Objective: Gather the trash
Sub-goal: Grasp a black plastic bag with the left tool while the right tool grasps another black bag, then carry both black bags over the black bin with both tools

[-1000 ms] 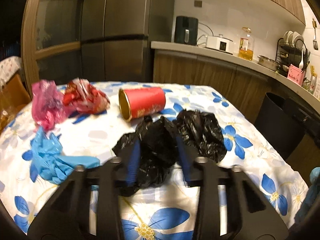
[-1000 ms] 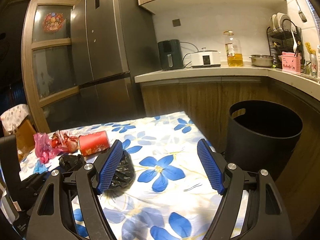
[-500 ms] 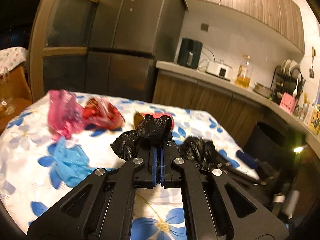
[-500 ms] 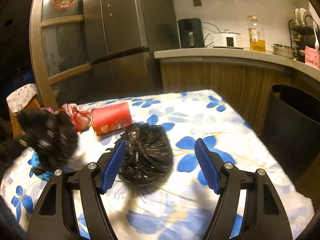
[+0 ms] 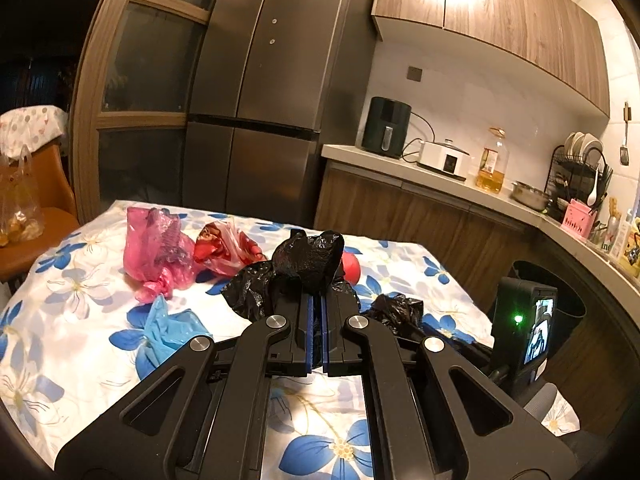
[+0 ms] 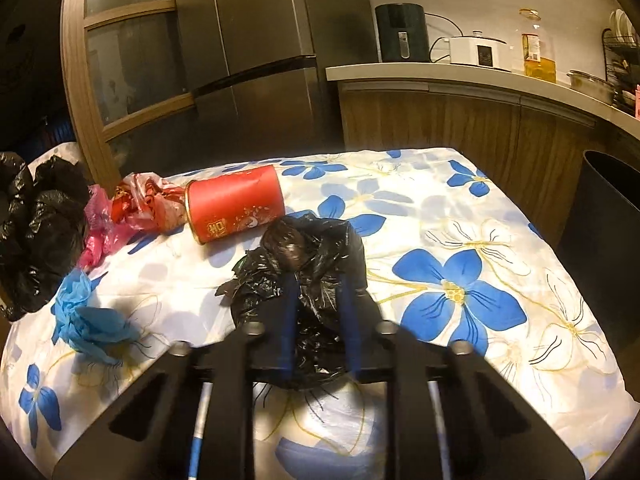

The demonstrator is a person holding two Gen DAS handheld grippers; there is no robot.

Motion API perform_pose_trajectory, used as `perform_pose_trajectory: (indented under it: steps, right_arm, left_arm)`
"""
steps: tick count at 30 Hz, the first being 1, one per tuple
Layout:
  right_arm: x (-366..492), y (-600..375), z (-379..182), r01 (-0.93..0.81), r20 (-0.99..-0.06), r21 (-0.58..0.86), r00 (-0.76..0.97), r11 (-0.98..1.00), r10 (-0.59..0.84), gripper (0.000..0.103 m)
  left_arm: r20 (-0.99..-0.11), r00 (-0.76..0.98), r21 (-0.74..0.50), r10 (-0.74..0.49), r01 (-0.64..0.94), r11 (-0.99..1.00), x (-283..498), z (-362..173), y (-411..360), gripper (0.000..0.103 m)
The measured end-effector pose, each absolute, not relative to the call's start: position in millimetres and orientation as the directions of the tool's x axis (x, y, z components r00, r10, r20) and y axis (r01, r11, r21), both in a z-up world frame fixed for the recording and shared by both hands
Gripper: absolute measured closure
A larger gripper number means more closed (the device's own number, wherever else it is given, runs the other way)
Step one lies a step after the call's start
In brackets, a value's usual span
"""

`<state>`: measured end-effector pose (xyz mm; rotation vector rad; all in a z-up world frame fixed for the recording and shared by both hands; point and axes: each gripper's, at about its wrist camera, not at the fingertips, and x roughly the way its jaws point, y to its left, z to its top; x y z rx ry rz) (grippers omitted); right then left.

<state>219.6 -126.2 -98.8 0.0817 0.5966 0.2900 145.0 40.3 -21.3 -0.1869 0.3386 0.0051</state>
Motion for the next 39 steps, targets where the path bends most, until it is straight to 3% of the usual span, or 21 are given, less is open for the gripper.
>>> perform_pose_trajectory:
  steps: [3, 15, 39]
  right_arm:
    - [212, -129, -95, -0.253, -0.529, 0.160, 0.794, 0.954, 0.299, 0.099]
    - [165, -188, -48, -0.192, -0.408, 0.170, 0.879, 0.967, 0.246, 0.100]
    - [128, -312, 2, 0.076, -0.261, 0.135, 0.964, 0.988, -0.039, 0.100]
  left_arm:
    - [-0.325, 0.946, -0.174, -0.022, -0.037, 0.984, 140, -17, 37, 0.101]
    - [-0.313, 0.947, -0.150, -0.073, 0.027, 0.988, 134, -8, 4, 0.101]
    - [-0.280, 0.912, -0.075, -0.301, 0.292, 0.953, 168, 14, -131, 0.101]
